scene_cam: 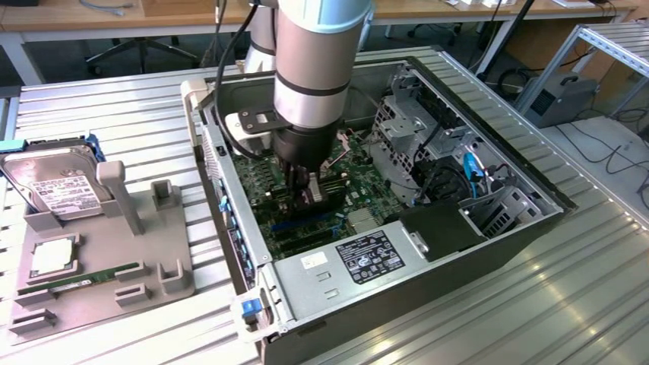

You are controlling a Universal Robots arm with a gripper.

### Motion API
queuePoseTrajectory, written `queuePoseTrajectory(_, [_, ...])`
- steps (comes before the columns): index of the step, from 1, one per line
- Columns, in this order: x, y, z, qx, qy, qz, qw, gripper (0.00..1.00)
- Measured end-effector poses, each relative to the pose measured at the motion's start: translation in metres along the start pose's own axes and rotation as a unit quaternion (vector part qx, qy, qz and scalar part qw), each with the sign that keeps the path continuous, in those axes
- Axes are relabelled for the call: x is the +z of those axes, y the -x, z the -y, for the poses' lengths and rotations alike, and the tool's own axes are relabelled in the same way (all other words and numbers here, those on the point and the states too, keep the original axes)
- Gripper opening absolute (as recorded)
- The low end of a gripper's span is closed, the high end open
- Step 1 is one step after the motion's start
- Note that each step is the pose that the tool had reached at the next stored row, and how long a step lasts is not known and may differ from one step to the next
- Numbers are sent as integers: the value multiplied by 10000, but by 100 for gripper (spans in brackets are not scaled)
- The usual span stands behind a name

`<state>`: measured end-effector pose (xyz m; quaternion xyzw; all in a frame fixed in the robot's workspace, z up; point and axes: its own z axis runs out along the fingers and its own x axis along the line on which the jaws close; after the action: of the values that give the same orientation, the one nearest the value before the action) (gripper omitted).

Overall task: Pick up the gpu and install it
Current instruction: 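Insert the gpu into the slot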

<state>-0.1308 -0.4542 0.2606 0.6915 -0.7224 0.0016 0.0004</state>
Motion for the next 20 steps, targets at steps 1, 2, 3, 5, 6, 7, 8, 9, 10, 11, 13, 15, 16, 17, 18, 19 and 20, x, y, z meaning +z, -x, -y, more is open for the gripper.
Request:
queuePoseTrajectory(1, [3,1,7,0,1,0,10000,27])
queuePoseTrajectory(2, [5,2,14,0,2,0,10000,27])
queuePoseTrajectory(3, [5,4,22,0,4,-1,10000,27])
queuePoseTrajectory(5, [6,10,41,0,5,-6,10000,27])
queuePoseTrajectory(6, [6,13,51,0,7,-9,10000,27])
queuePoseTrajectory(7, [7,14,57,1,8,-10,10000,27])
queuePoseTrajectory(8, [8,16,63,0,6,-11,10000,27])
queuePoseTrajectory(9, [9,17,64,0,6,-10,10000,27])
queuePoseTrajectory(10, [9,17,64,1,6,-10,10000,27])
queuePoseTrajectory(11, [9,18,65,1,6,-11,10000,27])
queuePoseTrajectory(13, [9,17,66,0,6,-14,10000,27])
queuePoseTrajectory(15, [9,18,63,-1,5,-15,10000,27])
queuePoseTrajectory(16, [9,18,59,-1,3,-14,10000,27])
queuePoseTrajectory(17, [11,18,49,0,2,-13,10000,27])
queuePoseTrajectory(18, [11,18,44,-1,1,-15,10000,27])
queuePoseTrajectory(19, [11,17,41,-1,0,-19,10000,27])
queuePoseTrajectory(20, [9,16,39,-1,1,-27,10000,27])
